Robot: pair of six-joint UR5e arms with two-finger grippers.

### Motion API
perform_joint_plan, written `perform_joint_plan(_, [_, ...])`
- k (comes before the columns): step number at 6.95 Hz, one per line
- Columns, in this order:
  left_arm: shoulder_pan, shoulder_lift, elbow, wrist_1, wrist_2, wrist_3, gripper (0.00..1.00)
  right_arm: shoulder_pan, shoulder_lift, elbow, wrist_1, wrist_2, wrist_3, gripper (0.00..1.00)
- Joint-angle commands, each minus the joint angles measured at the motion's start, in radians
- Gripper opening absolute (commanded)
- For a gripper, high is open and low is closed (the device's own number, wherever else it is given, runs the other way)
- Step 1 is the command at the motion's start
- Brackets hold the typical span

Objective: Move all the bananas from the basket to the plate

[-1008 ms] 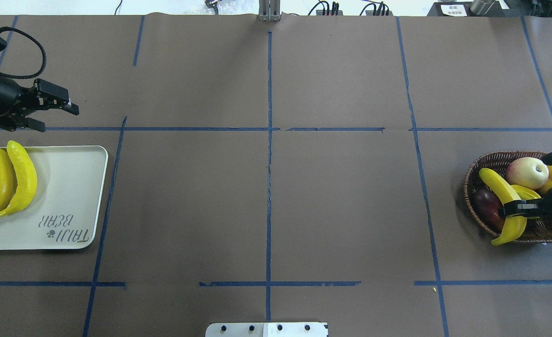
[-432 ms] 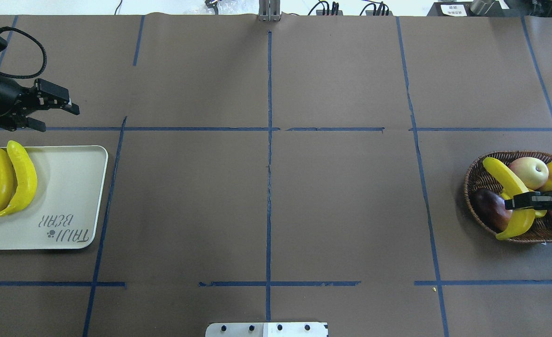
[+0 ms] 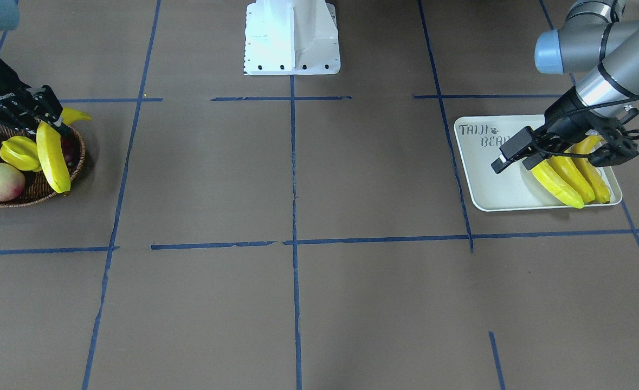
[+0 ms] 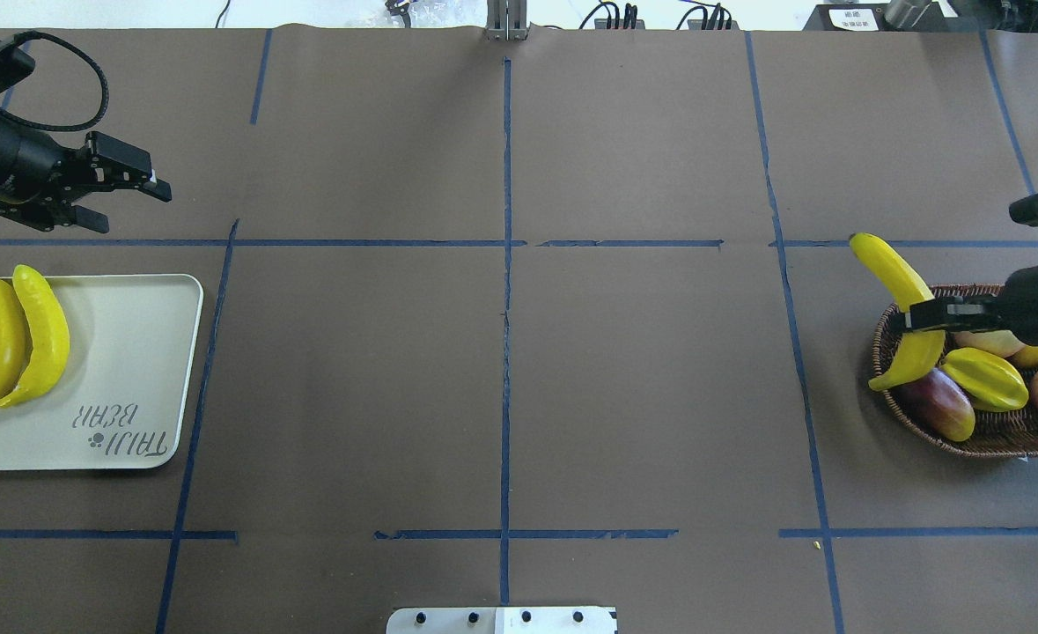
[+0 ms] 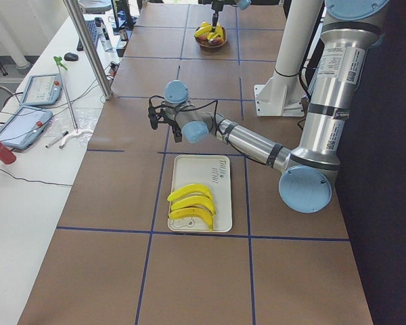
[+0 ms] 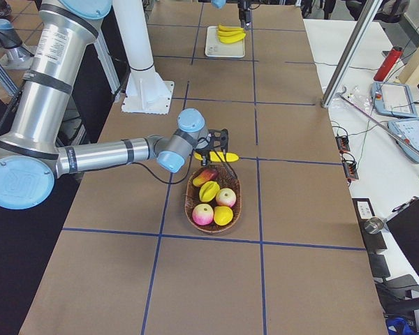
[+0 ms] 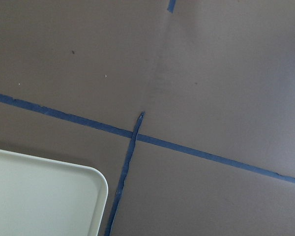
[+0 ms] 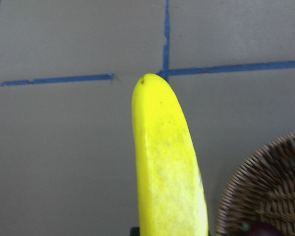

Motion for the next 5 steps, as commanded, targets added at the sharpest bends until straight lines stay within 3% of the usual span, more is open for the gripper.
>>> perform_joint_plan(1, [0.047, -0.095, 0.02, -0.009, 0.001, -0.061, 1.0, -0.022, 0.22, -0.046, 0.002, -0.003, 0.172, 0.0])
perform_joint_plan(3, [0.119, -0.192, 0.015, -0.011, 0.002, -0.149, 1.0, -0.086, 0.385, -0.081, 0.002, -0.025, 0.33, 0.01])
perform_joint_plan(5, [0.184, -0.285, 0.018, -0.009, 0.005, -0.19, 1.0, -0.227, 0.533, -0.137, 0.005, -0.205, 0.409, 0.01])
